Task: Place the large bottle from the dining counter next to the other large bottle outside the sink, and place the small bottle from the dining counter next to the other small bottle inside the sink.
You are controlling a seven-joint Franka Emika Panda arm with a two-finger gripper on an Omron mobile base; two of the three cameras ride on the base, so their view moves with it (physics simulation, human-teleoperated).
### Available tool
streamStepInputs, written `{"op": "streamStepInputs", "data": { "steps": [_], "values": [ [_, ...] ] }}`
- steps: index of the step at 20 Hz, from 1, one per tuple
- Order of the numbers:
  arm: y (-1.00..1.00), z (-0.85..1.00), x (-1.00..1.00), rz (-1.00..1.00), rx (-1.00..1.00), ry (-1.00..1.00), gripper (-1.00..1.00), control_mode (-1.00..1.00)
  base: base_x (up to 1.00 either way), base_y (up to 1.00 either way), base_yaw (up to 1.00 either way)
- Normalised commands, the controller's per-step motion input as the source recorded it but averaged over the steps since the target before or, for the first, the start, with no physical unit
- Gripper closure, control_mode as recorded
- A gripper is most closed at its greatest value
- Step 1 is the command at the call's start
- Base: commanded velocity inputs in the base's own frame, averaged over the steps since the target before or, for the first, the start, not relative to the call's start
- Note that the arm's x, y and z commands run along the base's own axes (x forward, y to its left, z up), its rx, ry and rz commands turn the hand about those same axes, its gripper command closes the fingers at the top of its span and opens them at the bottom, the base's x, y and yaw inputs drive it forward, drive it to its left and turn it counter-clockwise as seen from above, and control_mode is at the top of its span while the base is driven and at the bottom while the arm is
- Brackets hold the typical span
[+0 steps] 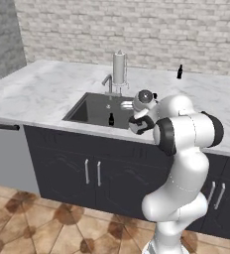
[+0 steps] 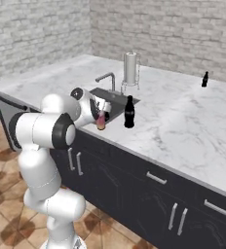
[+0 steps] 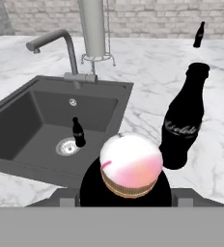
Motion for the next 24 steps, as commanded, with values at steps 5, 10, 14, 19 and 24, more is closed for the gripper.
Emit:
{"op": "streamStepInputs", "data": {
  "steps": [5,10,14,19,24],
  "values": [
    [0.00,0.00,0.00,0.00,0.00,0.00,1.00,1.00,0.00,0.00,-0.19],
    [0.00,0.00,0.00,0.00,0.00,0.00,1.00,1.00,-0.01,0.00,-0.23],
    [0.00,0.00,0.00,0.00,0.00,0.00,1.00,1.00,0.00,0.00,-0.06],
    [0.00,0.00,0.00,0.00,0.00,0.00,1.00,1.00,0.00,0.00,0.00],
    [0.00,0.00,0.00,0.00,0.00,0.00,1.00,1.00,0.00,0.00,0.00]
  ]
}}
